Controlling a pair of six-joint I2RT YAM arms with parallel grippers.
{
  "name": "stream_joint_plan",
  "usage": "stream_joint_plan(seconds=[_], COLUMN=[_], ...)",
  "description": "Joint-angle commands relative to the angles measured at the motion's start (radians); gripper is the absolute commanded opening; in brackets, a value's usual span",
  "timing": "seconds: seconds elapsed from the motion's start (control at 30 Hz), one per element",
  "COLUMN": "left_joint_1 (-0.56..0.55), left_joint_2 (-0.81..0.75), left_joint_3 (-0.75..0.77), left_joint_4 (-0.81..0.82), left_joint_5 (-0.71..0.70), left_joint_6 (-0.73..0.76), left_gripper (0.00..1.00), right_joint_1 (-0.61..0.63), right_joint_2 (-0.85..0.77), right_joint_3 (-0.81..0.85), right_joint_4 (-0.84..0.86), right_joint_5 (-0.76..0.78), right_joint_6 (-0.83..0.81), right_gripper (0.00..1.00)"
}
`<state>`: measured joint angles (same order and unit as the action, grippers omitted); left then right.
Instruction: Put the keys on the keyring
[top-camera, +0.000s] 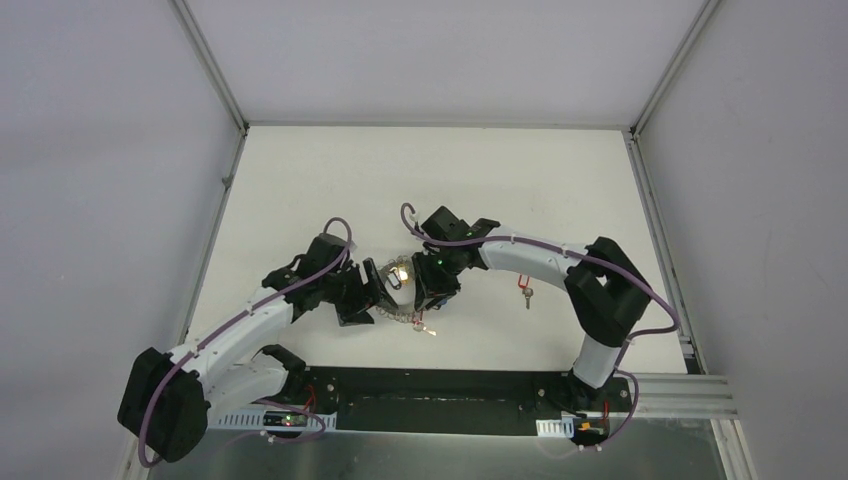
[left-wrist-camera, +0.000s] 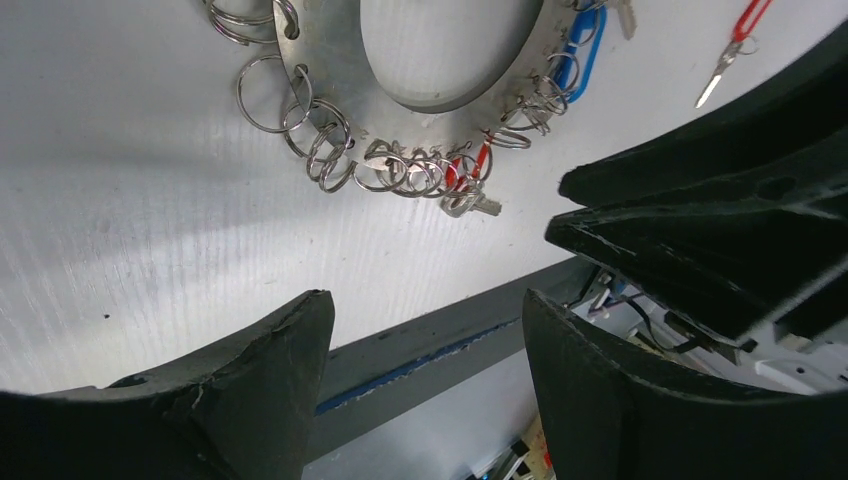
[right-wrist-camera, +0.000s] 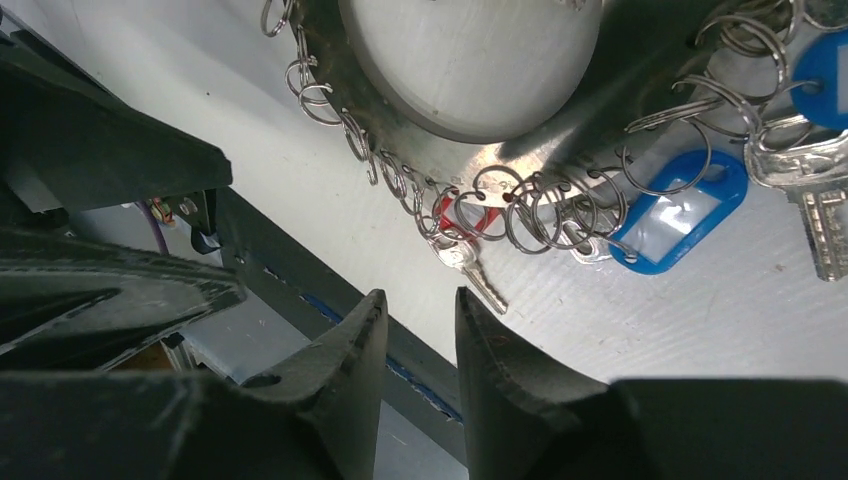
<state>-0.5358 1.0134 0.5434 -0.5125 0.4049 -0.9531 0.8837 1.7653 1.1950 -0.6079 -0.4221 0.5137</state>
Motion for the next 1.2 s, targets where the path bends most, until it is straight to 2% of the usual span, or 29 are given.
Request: stream_joint_plan(seconds=[0.0, 0.23, 0.53, 0.77, 1.17], left_joint_1=[0.058, 0.092, 0.119, 0.134, 0.135], left_joint_2=[-0.118, -0.191, -0.096, -0.032, -0.062], left_joint_3=[-0.03, -0.012, 0.106, 0.136, 0.122], left_joint_4=[0.013, -0.086, -0.177, -0.187, -0.21], left_joint_5=[0.051, -0.001, 0.006, 0.047, 0.022], left_joint_6=[0.013, 0.035, 0.15, 0.184, 0.183], left_gripper=[0.71, 0.71, 0.71, 0.7, 0.7], right_joint_1=[0.009, 0.022, 0.038, 0.059, 0.07], right_joint_2=[0.012, 0.051, 0.121, 0.147, 0.194], right_joint_3=[0.028, 0.056, 0.116, 0.153, 0.19], right_joint_4=[0.048, 0.049, 0.061, 0.039, 0.009], right_joint_5=[-0.006, -0.019, -0.016, 0.009, 0.023], right_joint_6=[0.086, 0.089, 0.092, 0.079, 0.089], right_gripper=[0.33, 0.33, 0.32, 0.27, 0.25])
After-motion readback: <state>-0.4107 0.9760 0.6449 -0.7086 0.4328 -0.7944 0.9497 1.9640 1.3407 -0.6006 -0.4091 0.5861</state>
